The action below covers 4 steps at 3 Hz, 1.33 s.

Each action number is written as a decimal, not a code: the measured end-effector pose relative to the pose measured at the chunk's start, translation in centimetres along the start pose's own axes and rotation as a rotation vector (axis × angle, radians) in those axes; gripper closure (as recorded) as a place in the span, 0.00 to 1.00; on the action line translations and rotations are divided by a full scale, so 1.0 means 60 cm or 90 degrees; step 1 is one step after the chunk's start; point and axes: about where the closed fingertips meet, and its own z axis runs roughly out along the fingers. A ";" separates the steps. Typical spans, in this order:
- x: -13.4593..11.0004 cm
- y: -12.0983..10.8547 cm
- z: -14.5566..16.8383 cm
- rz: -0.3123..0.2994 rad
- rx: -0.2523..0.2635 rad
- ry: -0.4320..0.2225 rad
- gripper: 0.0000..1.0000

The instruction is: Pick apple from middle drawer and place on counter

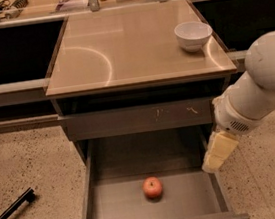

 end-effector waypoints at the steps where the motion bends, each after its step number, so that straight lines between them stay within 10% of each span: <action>1: -0.022 0.020 0.075 0.052 -0.005 -0.028 0.00; 4: -0.028 0.038 0.158 0.106 -0.016 -0.043 0.00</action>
Offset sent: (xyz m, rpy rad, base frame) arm 0.0078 0.0658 -0.1300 0.1456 0.0467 -0.2029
